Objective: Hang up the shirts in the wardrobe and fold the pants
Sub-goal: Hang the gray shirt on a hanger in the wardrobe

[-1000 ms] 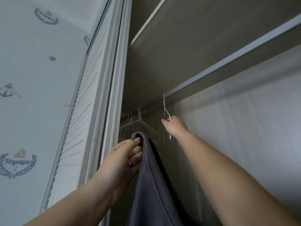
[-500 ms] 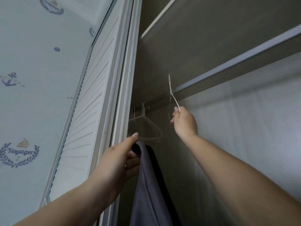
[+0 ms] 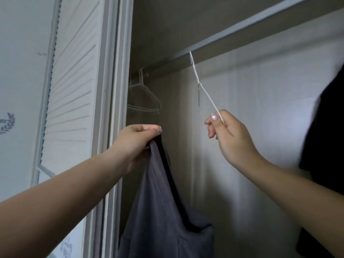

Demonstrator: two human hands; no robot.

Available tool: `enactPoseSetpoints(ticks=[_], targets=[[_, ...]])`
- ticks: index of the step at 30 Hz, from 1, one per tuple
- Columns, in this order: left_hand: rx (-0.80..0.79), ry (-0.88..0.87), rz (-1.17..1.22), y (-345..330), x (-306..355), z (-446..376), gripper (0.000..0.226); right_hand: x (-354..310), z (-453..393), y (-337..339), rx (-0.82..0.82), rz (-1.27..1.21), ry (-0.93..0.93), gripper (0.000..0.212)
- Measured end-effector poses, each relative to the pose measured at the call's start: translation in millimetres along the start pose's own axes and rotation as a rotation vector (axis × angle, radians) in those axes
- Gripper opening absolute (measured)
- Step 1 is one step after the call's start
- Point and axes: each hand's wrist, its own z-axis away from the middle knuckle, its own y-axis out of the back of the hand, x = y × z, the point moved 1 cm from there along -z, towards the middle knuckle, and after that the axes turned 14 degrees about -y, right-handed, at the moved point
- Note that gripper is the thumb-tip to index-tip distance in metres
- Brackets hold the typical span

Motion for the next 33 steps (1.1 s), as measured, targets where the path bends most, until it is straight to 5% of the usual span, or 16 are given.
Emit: enactPoseSetpoints(ticks=[5,11,15,20,29,33], targets=[[-0.232,-0.056,-0.319,3,-23,21,0.008,-6,60,29,-0.072,0.045,-0.040,0.029],[-0.727,-0.496,-1.246,11,-26,38,0.012,-17,114,50,-0.073,-0.037,-0.139,0.028],[-0.806,-0.618,-1.452,9,-31,50,0.012,-21,146,54,-0.127,-0.026,-0.190,0.028],[-0.679,-0.486,-1.364,2,-48,53,0.013,-28,172,60,-0.165,-0.023,-0.212,0.027],[0.004,0.228,-0.294,4,-103,69,0.019,-36,225,58,-0.058,-0.166,-0.291,0.028],[0.126,0.273,-0.339,8,-121,75,0.024,-36,232,59,-0.068,-0.220,-0.321,0.029]])
